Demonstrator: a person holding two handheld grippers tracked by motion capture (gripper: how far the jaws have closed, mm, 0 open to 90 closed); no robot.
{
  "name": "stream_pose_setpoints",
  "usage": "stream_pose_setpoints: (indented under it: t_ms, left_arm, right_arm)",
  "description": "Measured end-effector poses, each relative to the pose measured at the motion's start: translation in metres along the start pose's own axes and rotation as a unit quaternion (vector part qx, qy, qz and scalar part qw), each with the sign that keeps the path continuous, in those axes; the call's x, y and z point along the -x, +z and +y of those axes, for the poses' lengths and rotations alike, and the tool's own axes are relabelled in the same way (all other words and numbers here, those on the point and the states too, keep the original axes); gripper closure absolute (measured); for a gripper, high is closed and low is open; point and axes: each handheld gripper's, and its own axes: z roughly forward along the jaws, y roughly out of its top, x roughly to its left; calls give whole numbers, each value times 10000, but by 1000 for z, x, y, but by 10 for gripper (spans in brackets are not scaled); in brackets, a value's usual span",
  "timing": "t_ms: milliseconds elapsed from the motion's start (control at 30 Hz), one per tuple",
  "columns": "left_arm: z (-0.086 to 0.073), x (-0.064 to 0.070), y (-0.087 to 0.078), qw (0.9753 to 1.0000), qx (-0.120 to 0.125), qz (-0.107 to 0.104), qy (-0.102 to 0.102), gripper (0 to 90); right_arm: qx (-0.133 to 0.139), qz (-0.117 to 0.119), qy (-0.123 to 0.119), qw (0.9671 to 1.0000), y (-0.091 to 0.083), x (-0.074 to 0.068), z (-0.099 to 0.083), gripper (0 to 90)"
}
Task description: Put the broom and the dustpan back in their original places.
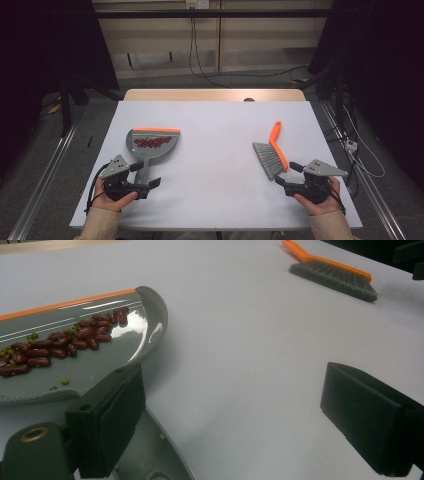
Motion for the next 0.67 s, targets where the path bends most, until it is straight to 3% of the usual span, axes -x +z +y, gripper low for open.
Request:
stream_pose_setpoints:
  t_ms: [667]
  left_arm:
    - [-2,-1,1,10000,-64,-22,27,108]
  right_arm:
    - [-108,134,-121,9998,5,-3,0,259]
